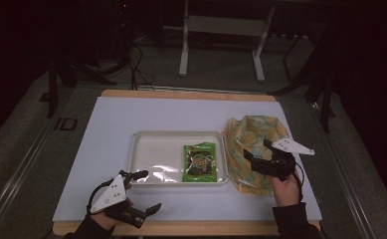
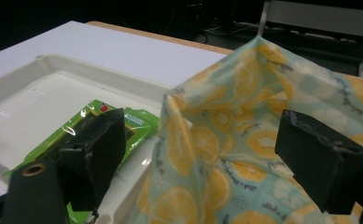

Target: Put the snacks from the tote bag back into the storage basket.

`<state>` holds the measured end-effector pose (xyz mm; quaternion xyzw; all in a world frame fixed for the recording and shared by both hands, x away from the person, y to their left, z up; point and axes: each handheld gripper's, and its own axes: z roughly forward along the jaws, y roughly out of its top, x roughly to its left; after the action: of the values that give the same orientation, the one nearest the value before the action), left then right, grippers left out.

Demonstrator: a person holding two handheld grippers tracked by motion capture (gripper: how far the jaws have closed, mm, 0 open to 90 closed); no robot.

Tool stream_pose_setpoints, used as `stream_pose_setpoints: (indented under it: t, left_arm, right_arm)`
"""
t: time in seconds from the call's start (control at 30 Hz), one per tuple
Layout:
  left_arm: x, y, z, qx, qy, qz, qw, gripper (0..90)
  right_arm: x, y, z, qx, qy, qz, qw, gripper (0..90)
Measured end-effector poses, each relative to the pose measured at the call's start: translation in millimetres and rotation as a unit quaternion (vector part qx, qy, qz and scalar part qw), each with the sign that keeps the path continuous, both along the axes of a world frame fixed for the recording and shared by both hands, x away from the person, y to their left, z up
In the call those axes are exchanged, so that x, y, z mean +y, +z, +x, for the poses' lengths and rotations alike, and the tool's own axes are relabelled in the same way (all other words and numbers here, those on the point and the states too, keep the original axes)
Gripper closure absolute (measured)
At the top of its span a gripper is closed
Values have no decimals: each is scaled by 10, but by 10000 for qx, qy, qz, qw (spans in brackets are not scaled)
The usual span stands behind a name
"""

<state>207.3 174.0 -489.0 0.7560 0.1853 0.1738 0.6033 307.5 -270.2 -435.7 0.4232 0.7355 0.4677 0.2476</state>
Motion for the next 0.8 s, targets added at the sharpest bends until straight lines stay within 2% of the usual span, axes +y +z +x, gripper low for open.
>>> stream_pose_setpoints:
  t: [0.13,0.27,0.43,0.8]
  left_arm:
    - [1,0,1,-2,-1,-1,10000,11]
    - [1,0,-1,-2,-3,-2,10000,11]
    - [0,0,0,-4,-3,7,10000,11]
    - [0,0,-2,6,-1,4,10000,11]
  right_arm:
    - [-84,-22,-33,14,-69,-19,10000,160]
    - [-165,-42,-99,-105,-143,-120,9998,161]
    - [-266,-75,-173,-141,-232,-216,9994,161]
    - [-536,-123,-346,-191,-520,62,9984,160]
